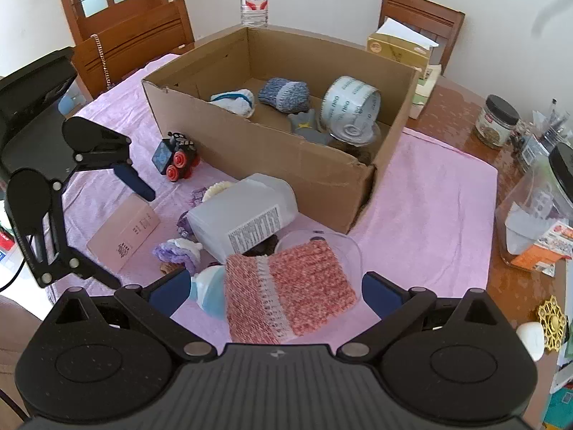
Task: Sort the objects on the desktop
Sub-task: 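Move left tool toward pink flat box while right tool approaches pink knit sock, then grasp pink flat box with left tool while right tool grasps pink knit sock, then carry pink box and pink sock into the cardboard box and open both tools, then withdraw both tools from the cardboard box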
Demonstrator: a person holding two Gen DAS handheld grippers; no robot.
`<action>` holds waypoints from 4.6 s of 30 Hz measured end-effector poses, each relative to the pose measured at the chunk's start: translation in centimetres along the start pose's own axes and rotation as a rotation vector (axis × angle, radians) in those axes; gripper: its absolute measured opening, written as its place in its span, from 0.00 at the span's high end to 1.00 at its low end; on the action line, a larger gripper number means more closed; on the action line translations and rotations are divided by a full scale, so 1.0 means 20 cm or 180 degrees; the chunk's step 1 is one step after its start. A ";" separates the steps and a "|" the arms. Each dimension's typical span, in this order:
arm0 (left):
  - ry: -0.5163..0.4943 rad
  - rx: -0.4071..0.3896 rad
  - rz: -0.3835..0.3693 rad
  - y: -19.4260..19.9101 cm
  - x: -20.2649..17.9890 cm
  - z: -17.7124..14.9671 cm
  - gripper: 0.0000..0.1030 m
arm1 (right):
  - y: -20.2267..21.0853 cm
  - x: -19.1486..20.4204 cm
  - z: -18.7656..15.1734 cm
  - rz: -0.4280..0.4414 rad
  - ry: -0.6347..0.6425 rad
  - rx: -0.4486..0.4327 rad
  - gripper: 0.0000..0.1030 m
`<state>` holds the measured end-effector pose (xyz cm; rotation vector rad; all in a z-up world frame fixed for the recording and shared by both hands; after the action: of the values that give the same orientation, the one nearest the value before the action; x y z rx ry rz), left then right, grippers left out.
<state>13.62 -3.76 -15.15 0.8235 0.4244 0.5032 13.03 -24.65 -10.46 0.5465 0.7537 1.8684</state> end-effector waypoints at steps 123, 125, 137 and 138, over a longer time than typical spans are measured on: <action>0.1048 -0.0257 0.1479 0.05 0.08 -0.23 0.00 | 0.07 0.03 0.21 -0.0036 -0.0421 -0.0468 0.00; 0.1065 -0.0384 0.1541 0.06 0.08 -0.25 0.00 | 0.07 0.04 0.17 -0.0016 -0.0481 -0.0435 0.00; 0.1162 -0.0526 0.1645 0.08 0.04 -0.25 0.01 | -0.05 0.13 -0.14 -0.0135 -0.0681 0.0014 0.00; 0.1137 -0.0567 0.1629 0.07 0.02 -0.22 0.01 | -0.06 0.14 -0.16 -0.0204 -0.0655 0.0049 0.00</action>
<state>11.13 -0.14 -16.87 0.6660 0.4877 1.1583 10.55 -22.50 -13.48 0.7044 0.6419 1.7180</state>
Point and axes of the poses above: each gripper's, at about its wrist camera, not at the fingertips, and y roughly against the way its jaws point, x to its left, z to its top, the point moved 2 cm from there along -y, roughly the way its jaws point, and after that the axes turned 11 degrees about -x, right-handed, at the moved point
